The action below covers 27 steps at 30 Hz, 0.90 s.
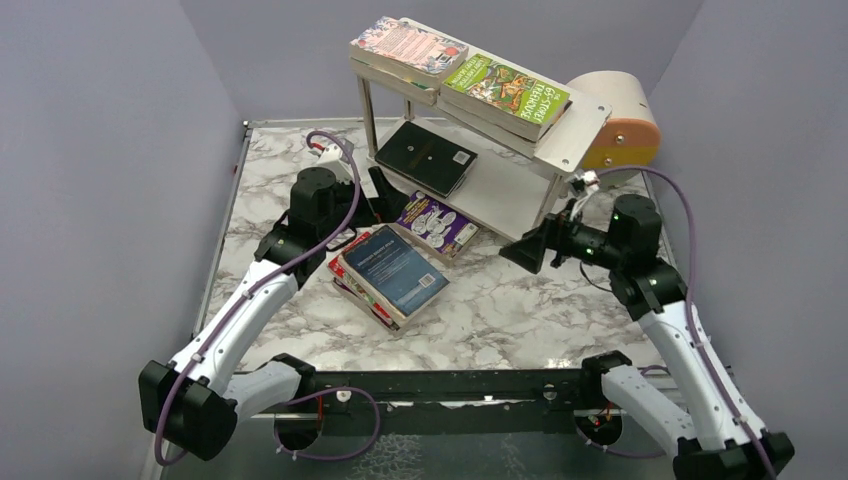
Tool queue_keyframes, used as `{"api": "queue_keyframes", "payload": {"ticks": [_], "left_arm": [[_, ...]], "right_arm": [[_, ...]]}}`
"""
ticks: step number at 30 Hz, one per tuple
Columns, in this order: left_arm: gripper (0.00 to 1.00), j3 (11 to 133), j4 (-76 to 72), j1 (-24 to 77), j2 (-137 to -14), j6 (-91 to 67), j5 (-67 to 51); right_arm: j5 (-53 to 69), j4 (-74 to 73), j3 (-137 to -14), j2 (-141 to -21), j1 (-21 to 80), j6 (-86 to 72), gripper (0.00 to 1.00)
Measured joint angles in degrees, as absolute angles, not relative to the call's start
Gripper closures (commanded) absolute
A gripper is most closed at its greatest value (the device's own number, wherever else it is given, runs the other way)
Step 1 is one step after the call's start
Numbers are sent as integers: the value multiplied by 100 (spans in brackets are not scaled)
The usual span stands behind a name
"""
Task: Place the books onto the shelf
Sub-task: Pick up the book from the center of the board.
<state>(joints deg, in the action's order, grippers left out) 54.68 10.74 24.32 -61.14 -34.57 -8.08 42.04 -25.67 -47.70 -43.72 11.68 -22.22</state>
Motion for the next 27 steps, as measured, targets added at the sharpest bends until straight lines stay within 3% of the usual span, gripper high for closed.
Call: {"api": "queue_keyframes", "payload": {"ticks": [8, 17, 23, 27], "left_arm": [[1, 5468, 1083, 2388, -6361, -3319, -672], [2, 5476, 1177, 1929, -6353, -3068, -587], [1, 5450, 1160, 1584, -6864, -3061, -1004], [1, 5330, 1212, 1581, -7046, -3004, -1153]], "right_arm": [[2906, -1953, -5555, -6261, 3754, -1988, 0], [1232, -1131, -5572, -6875, 5087, -1752, 0], [163, -578, -4635, -7303, 5588, -2239, 0], [-113, -215, -3503, -6910, 5564, -3065, 1]]}}
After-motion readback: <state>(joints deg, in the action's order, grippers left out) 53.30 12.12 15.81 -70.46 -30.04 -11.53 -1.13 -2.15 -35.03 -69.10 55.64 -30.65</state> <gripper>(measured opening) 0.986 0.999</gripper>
